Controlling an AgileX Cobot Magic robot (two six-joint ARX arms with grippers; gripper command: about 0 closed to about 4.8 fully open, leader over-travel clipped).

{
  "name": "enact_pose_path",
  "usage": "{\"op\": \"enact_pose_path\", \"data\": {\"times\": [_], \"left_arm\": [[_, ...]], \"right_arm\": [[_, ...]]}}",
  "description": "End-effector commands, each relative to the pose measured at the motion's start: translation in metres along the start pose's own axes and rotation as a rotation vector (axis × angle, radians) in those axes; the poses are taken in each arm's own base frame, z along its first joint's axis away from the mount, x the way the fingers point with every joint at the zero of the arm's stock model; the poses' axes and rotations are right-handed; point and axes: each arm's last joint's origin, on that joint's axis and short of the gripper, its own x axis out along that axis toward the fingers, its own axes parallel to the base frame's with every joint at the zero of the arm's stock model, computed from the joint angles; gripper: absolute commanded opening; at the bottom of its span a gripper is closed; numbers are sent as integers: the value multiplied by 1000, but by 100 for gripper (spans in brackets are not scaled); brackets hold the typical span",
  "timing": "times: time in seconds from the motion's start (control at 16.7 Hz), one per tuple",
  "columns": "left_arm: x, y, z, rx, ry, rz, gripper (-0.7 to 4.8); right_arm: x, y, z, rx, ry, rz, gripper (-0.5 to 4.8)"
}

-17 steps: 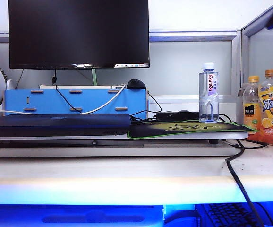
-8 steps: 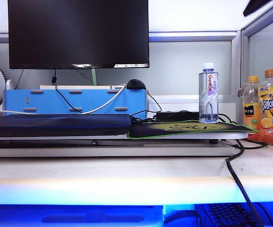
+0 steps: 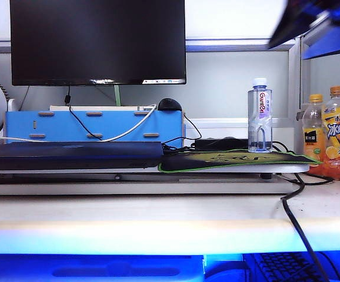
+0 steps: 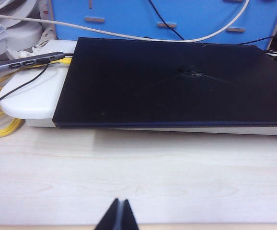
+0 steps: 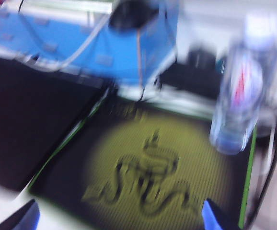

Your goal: Pick up the mineral water bottle and place it on the laptop.

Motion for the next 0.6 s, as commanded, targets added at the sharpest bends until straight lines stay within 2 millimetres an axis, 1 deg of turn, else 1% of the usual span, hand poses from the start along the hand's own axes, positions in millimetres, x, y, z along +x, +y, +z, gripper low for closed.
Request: {"op": "enact_pose_path", "data": {"times": [0.06, 0.24, 0.3, 0.42, 0.48, 0.54, 0.6], "left_arm": [[0, 0, 1, 2, -11, -3, -2], [0, 0, 1, 1, -11, -3, -2], [0, 0, 1, 1, -11, -3, -2], [0, 0, 1, 1, -11, -3, -2], [0, 0, 1, 1, -11, -3, -2], [0, 0, 1, 2, -11, -3, -2], [0, 0, 1, 1, -11, -3, -2]], "right_arm": [[33, -5, -2, -36, -86, -154, 479], [64, -16, -13, -49, -160, -333, 479], [68, -17, -14, -65, -174, -336, 479], [84, -20, -22, -75, -191, -331, 479], [99, -24, -26, -89, -159, -334, 479], [108, -26, -26, -100, -149, -332, 479], [121, -29, -26, -117, -140, -326, 479]]}}
